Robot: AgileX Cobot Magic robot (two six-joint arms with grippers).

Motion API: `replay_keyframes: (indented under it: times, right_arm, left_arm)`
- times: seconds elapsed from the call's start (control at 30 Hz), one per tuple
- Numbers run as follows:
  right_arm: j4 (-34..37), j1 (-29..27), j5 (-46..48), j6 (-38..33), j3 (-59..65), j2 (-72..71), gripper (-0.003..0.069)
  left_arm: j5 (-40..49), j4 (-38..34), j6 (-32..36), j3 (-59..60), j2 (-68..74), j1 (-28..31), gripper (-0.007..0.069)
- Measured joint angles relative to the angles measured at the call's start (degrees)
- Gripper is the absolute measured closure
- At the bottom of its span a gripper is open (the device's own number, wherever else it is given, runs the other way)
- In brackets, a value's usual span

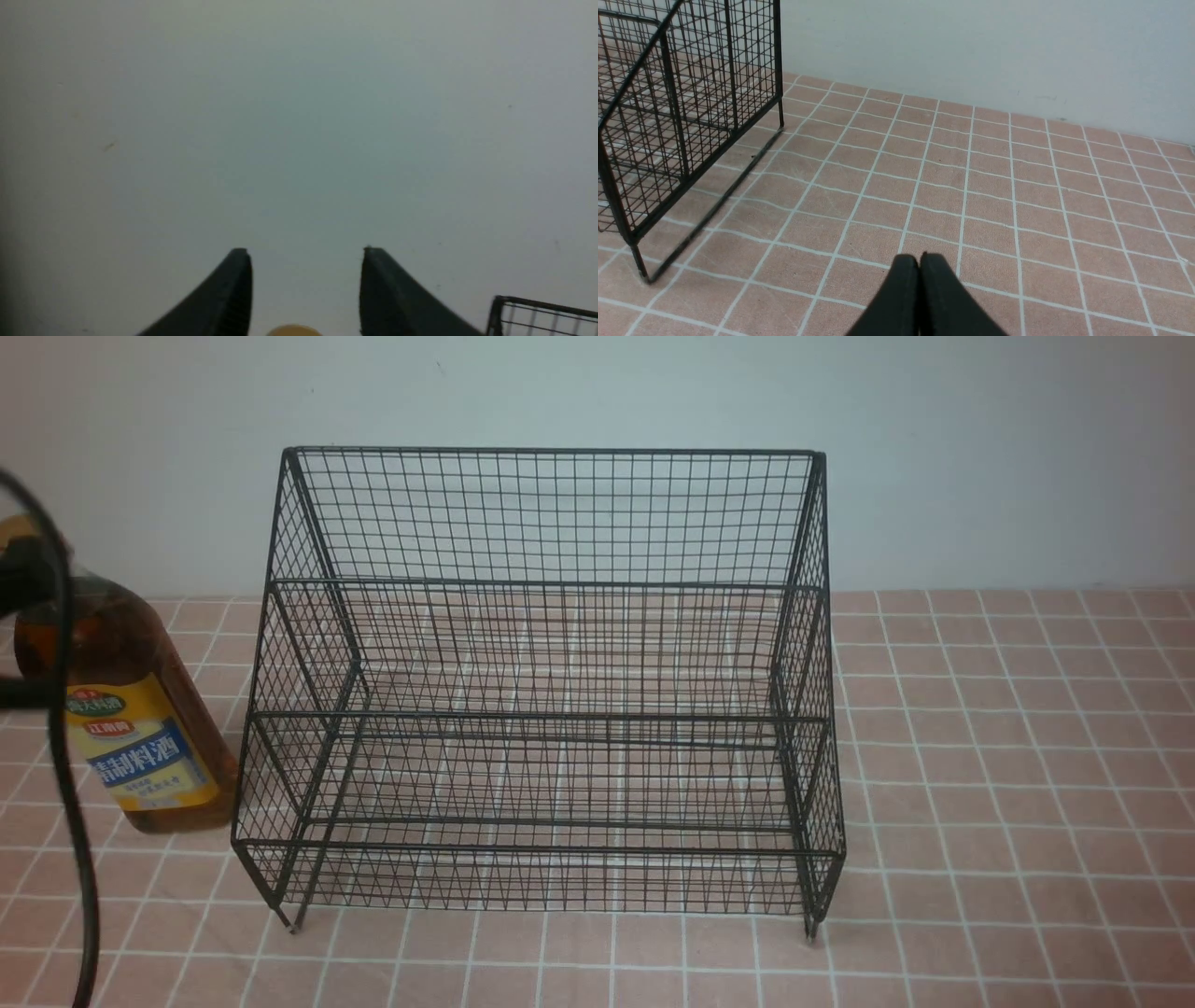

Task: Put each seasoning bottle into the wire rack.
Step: Use the left arm to grab the condiment bottle closest to it

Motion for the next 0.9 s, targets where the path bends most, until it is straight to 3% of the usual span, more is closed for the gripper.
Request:
replay_keyframes:
  times: [0.07, 0.13, 0.27, 0.9]
  right_arm:
    - [0.0, 0.0, 0.0, 0.0, 0.0, 0.0, 0.0673]
    - [0.0, 0.0, 0.0, 0.0, 0.0, 0.0, 0.0673]
    - [0.0, 0.0, 0.0, 0.0, 0.0, 0.0, 0.0673]
    - [0.0, 0.0, 0.0, 0.0, 0.0, 0.0, 0.0673]
  left_arm:
    - [-0.4, -1.8, 1.5, -1.0, 1.5, 0.0, 0.0215]
    - [-0.7, -5.0, 2.9, -3.5, 5.4, 0.0, 0.0116]
    - [-0.9, -7.5, 3.9, -5.5, 10.6, 0.0, 0.006]
    - [-4.7, -12.2, 4.9, -9.1, 23.8, 0.0, 0.0051]
